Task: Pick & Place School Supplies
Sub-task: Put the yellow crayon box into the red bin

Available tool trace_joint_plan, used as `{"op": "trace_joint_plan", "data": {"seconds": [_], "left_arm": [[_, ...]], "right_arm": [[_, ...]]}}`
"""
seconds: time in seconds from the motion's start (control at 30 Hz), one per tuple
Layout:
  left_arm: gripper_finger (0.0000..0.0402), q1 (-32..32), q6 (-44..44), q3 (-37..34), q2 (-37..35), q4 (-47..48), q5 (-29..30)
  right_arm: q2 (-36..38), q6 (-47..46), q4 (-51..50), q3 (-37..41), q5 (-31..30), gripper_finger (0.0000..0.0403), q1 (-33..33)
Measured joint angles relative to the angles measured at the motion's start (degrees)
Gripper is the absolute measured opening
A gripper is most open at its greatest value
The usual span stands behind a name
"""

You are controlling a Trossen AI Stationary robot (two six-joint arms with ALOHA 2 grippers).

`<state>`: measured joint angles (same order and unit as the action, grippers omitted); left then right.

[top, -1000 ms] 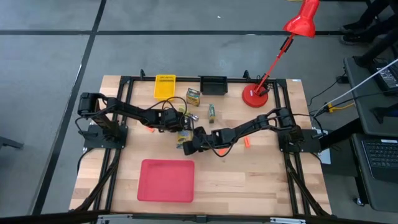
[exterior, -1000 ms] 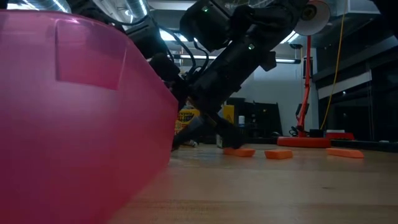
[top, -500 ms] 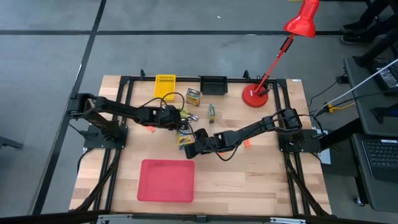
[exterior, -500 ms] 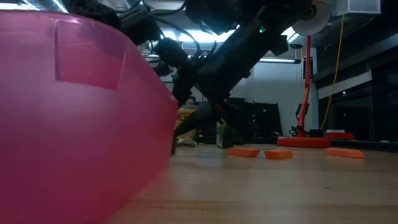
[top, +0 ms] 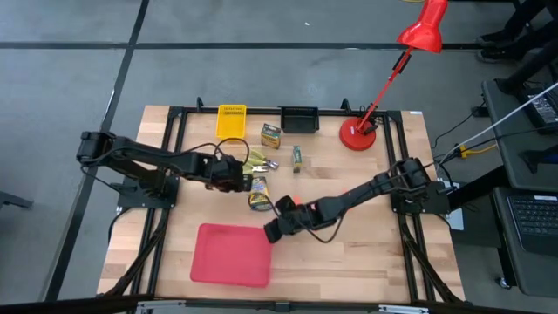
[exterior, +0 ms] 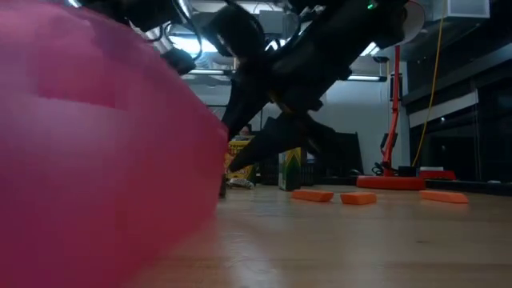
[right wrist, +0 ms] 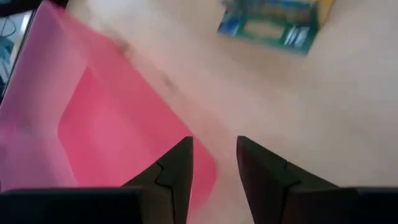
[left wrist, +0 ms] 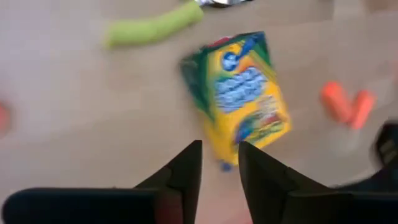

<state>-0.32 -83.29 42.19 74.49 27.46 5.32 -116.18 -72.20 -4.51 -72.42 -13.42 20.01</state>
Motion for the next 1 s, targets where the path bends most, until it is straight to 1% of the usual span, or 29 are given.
{"op": "trace_joint_plan", "data": {"seconds": [0.13,0.23,0.33,0.4,0.63,0.77,0.87,0.93,1.0], "left_arm": [[0.0123,-0.02,-4.36,0.07,2.82,-4.76,2.3],[0.013,0.0,-6.35,0.09,4.99,-4.03,3.64],[0.013,0.0,-8.12,0.07,6.89,-2.94,3.4],[0.0125,0.0,-8.48,0.07,8.34,-4.13,3.03],[0.01,0.02,-9.22,0.07,12.26,-8.31,2.38],[0.0083,0.02,-9.44,0.07,13.26,-8.86,2.36],[0.0054,0.04,-8.36,0.07,13.68,-9.93,2.47],[0.0022,0.02,-8.06,0.07,13.67,-10.34,3.25],[0.0008,0.02,-7.73,0.07,13.59,-10.4,4.05]], "right_arm": [[0.02,-2.12,0.09,-0.02,-0.77,0.0128,2.69],[0.05,-3.83,-0.32,-0.04,-1.17,0.0128,4.4],[0.09,-5.56,-1.13,-0.04,-2.34,0.0128,6.08],[0.81,-6.44,-2.62,-0.04,-3.21,0.0128,7.07],[4.3,-7.52,-7.03,-0.13,-8.68,0.0128,8.69],[5.2,-7.72,-8.41,-0.13,-9.8,0.0128,9.55],[5.51,-8.42,-9.13,-0.15,-10.47,0.0128,10.35],[5.49,-9.24,-10.03,-0.13,-11.15,0.0128,11.06],[5.49,-10.03,-10.23,-0.15,-11.35,0.0128,11.7]]}}
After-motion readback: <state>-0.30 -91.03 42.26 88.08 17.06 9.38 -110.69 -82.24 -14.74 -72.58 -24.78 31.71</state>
